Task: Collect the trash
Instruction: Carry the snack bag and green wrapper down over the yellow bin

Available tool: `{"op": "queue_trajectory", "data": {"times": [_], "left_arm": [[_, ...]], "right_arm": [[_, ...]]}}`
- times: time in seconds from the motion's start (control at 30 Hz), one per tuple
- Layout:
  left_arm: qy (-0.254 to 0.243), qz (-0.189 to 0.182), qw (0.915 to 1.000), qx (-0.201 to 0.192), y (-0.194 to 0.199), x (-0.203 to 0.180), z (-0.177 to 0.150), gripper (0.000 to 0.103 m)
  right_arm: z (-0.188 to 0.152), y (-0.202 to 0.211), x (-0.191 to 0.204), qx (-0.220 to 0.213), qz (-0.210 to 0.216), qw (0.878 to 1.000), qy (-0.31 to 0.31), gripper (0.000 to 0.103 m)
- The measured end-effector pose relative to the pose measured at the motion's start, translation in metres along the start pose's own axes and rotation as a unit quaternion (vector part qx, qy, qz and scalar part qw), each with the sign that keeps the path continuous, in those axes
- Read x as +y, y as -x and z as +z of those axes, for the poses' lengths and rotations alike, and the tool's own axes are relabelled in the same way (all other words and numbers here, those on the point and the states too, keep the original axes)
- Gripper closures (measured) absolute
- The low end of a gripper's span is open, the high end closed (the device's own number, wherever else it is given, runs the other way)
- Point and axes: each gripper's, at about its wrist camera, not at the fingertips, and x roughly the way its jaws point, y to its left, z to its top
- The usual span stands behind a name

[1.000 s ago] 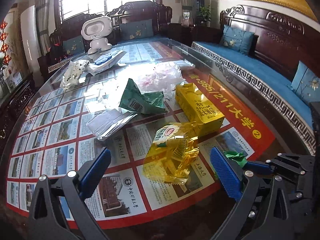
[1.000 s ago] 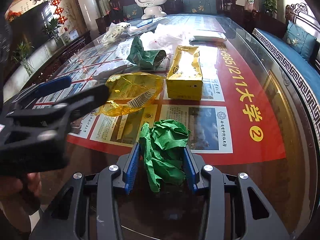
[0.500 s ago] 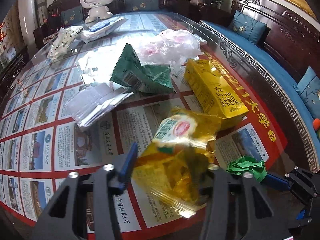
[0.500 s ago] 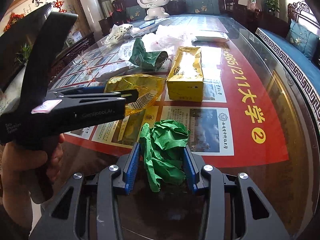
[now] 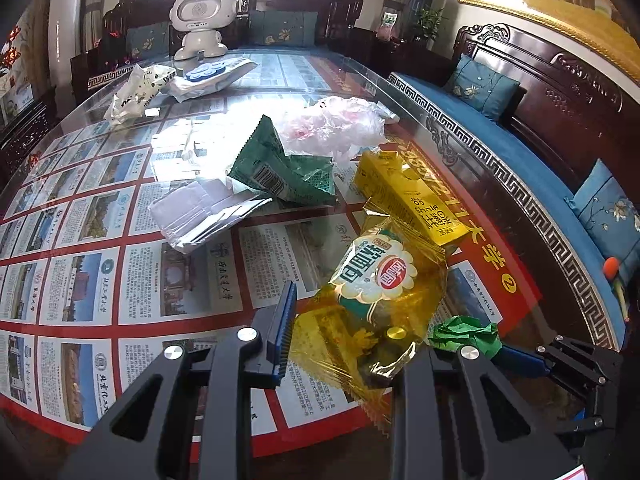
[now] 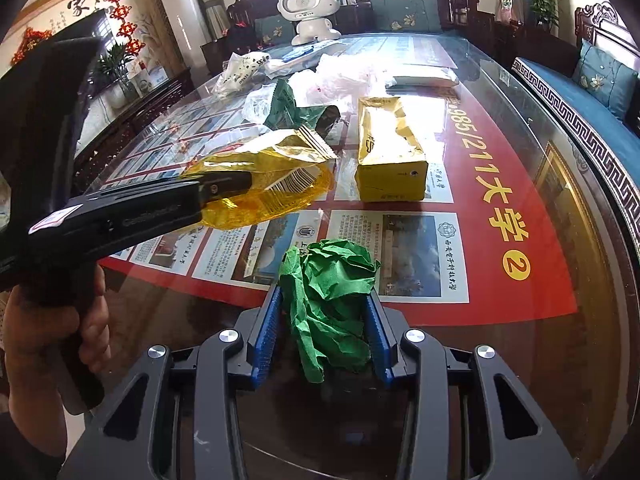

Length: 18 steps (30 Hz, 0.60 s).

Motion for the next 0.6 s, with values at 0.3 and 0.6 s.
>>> {"op": "queue_trajectory", "data": {"times": [0.3,0.6], "left_arm": [[-0.012,0.004,0.9992,-0.039,0.061,0.006,-0.030,0.076],[-0.021,-0.018,0.9979,-0.059,0.134,0.004,-0.093,0.076]], "right_arm": [[-0.012,0.048,0.018,-0.043,-0.017,0.999,0.027,0.063],[-0.057,0.116,0.042,-0.095,0.019,0.995,0.037,0.063]]}}
